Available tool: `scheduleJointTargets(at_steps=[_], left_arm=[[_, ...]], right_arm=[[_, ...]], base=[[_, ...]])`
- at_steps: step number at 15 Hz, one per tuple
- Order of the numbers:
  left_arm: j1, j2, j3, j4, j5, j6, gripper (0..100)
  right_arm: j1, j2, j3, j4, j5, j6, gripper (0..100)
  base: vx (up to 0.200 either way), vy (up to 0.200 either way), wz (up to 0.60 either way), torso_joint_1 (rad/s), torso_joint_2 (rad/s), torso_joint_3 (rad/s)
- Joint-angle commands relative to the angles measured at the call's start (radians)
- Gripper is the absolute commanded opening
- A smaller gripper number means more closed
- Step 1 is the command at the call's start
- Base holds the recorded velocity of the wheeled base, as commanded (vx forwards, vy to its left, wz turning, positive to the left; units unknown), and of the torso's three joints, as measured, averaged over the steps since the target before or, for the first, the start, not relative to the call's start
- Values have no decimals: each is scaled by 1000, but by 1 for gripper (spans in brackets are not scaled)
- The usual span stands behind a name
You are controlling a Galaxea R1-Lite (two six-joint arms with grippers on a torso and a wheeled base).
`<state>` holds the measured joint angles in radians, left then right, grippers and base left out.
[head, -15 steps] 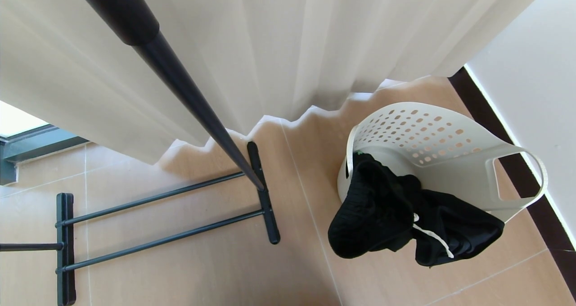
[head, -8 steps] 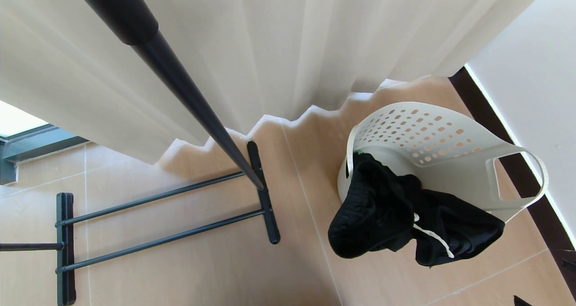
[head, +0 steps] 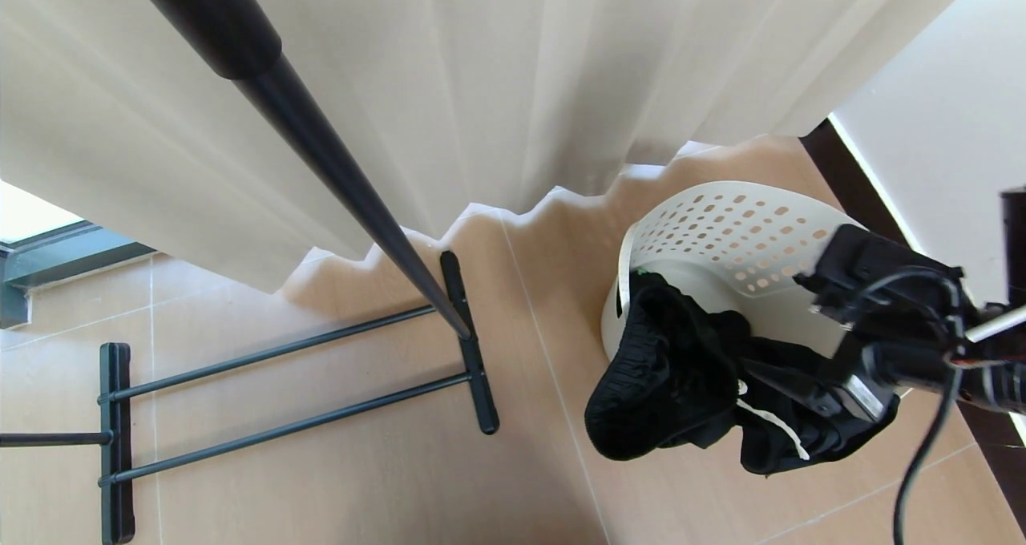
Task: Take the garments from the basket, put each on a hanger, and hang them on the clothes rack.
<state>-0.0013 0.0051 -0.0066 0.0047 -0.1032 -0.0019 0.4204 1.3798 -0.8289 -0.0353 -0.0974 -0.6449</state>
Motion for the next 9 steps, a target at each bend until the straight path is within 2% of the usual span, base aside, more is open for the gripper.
scheduleJointTargets(at_steps=[1, 2, 5, 9], left_arm=[[1, -1, -1, 0, -1, 0, 100], [0, -1, 0, 0, 2, -1, 100], [0, -1, -1, 0, 0, -1, 100], [0, -1, 0, 0, 0, 0, 100]], right_arm=[[66, 220, -150, -1, -96, -124, 100], [86, 254, -199, 0, -130, -156, 100], [92, 326, -254, -1, -220, -196, 100], [87, 389, -314, -6, -238, -196, 100]], base=[[0, 0, 0, 0, 0, 0], [0, 0, 0, 0, 0, 0], [0, 0, 0, 0, 0, 0], [0, 0, 0, 0, 0, 0]])
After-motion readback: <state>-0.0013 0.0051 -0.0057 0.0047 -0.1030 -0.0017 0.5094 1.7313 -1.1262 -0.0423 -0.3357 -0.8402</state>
